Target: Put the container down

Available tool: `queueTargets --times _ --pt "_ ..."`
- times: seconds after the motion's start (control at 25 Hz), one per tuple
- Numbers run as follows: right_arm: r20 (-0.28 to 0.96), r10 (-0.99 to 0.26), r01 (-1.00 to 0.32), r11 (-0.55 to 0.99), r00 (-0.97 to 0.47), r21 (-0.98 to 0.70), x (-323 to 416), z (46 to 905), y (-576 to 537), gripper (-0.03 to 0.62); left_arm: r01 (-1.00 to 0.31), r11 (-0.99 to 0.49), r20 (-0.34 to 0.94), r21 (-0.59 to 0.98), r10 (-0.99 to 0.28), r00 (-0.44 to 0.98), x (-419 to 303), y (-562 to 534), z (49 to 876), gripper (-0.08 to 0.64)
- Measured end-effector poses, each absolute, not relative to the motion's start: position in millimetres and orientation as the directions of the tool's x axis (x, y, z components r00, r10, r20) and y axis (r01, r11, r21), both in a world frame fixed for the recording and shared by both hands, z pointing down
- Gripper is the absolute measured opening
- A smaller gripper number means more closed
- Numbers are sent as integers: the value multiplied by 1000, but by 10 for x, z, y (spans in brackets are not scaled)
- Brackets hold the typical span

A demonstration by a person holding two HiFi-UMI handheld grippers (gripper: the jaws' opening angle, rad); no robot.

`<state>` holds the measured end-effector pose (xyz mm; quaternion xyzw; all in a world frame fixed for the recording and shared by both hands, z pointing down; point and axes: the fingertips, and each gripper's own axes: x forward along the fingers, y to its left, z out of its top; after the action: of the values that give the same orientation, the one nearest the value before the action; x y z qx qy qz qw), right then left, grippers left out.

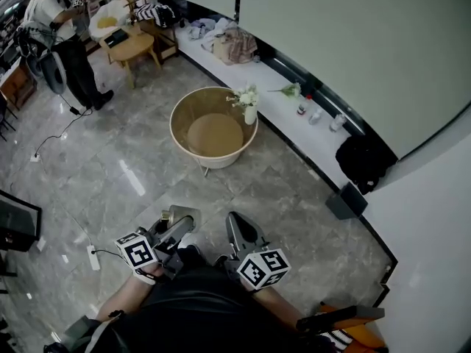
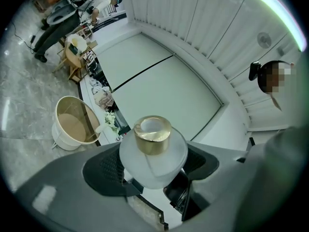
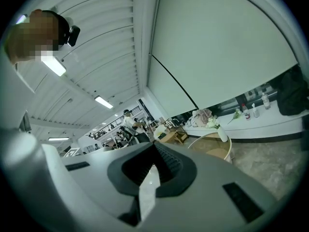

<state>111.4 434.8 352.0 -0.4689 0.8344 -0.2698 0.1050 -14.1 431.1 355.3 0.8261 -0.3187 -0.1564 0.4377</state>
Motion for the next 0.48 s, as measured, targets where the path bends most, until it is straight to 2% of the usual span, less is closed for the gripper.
queueTargets --times 0.48 --pt "105 -847 -726 375 -521 -576 1231 3615 3799 6 -405 -402 60 821 -646 761 -13 3735 3626 342"
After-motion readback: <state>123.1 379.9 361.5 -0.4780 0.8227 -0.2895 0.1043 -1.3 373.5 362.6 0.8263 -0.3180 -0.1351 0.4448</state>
